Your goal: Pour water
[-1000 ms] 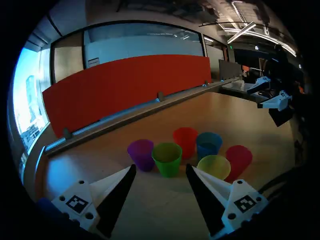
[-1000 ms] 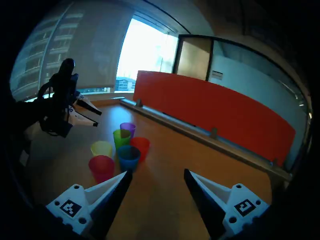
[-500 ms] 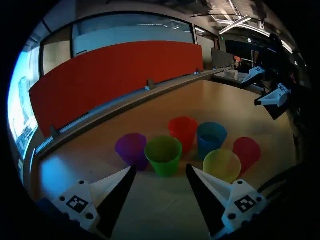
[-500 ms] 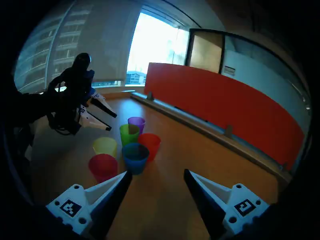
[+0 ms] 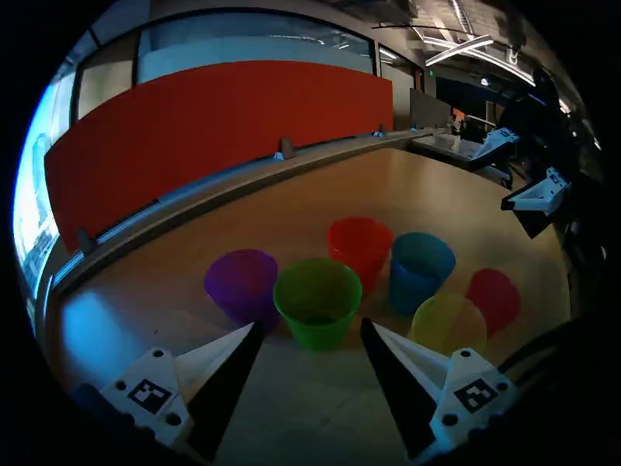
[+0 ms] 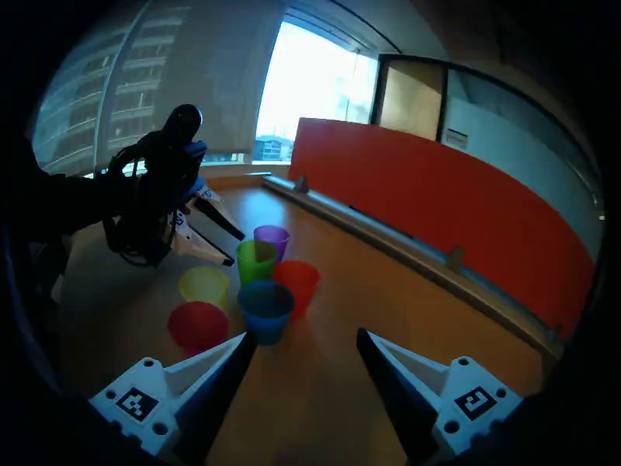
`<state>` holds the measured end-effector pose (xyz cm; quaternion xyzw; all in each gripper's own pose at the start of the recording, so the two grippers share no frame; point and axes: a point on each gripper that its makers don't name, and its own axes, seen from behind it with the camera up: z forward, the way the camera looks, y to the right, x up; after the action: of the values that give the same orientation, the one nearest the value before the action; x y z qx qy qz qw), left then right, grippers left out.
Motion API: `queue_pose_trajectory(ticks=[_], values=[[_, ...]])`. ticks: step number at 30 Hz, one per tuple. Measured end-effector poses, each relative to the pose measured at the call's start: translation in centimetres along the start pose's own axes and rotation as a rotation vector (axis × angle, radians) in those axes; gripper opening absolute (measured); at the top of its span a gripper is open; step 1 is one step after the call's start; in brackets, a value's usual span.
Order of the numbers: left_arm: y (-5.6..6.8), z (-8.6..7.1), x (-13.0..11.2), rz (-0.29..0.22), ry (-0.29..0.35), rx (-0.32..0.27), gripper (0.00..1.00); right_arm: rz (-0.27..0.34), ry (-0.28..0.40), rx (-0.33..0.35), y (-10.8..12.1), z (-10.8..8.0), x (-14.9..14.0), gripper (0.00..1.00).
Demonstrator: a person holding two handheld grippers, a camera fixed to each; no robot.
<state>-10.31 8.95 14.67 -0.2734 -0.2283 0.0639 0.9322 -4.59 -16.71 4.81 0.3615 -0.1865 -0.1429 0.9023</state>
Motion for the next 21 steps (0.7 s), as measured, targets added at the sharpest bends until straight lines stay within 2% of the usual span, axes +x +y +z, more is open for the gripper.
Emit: queue_pose_trajectory(ticks=[8, 21], values=[[0.4, 1.3, 0.2, 0.006, -0.009, -0.028, 0.92, -0.004, -0.007, 0.007, 0.3, 0.6, -0.2, 1.0], [0.1, 3.0, 0.6, 0.025, -0.013, -0.026, 0.92, -0.013, -0.009, 0.025, 0.0, 1.7, -0.3, 1.0]])
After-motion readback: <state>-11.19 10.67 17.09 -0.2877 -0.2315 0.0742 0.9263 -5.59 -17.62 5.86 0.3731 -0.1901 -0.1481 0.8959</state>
